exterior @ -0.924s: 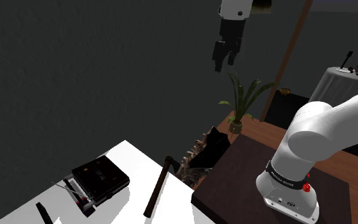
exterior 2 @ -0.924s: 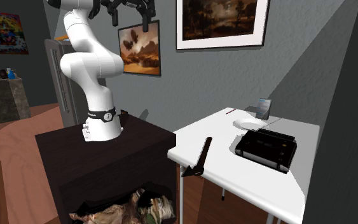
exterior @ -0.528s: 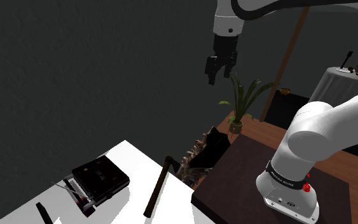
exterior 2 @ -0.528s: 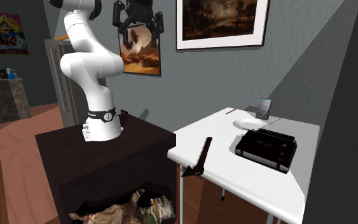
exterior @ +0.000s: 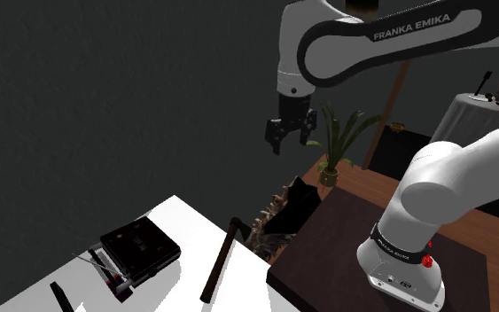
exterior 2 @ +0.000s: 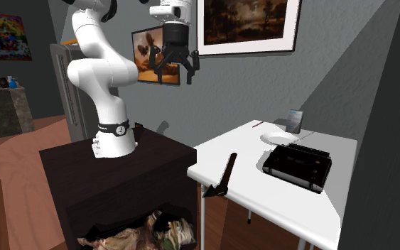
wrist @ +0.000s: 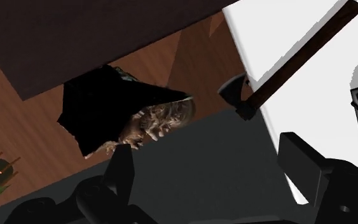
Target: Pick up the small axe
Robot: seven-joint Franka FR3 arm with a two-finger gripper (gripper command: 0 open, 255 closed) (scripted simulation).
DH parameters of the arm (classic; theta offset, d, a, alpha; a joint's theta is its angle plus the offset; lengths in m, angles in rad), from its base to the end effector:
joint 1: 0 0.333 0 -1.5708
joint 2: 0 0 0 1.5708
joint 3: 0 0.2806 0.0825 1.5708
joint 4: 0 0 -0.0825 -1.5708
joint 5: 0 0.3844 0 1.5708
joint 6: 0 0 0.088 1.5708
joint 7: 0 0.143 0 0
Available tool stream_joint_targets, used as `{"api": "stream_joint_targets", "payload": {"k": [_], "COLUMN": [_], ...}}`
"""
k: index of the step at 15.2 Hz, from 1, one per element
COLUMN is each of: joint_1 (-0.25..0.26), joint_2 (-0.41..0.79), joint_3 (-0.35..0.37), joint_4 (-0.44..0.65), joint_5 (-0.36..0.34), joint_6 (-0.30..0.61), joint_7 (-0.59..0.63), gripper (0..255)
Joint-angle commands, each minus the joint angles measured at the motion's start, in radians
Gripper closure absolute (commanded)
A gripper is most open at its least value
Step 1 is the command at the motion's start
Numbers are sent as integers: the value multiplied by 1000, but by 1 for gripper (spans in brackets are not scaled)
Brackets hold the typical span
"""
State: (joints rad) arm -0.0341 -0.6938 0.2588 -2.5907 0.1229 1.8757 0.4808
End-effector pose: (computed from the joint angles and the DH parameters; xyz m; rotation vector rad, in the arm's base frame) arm 0.3518 0.0849 0.4033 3.0364 -0.5465 -0.0268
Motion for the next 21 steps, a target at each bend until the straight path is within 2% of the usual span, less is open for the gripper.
{"api": "stream_joint_targets", "payload": {"k": [1,8,13,17,19,21], "joint_1": [1,-19,-60,-101,-107,-91], "joint_2": [31,229,434,634,744,852], "joint_3": [45,200,311,378,387,369], "joint_4": [-21,-59,-36,10,44,84], "joint_5": [30,99,82,-19,-105,-201], "joint_6": [47,267,436,564,618,663], "joint_7": [81,345,558,773,900,1030], "gripper": [0,0,0,0,0,0]}}
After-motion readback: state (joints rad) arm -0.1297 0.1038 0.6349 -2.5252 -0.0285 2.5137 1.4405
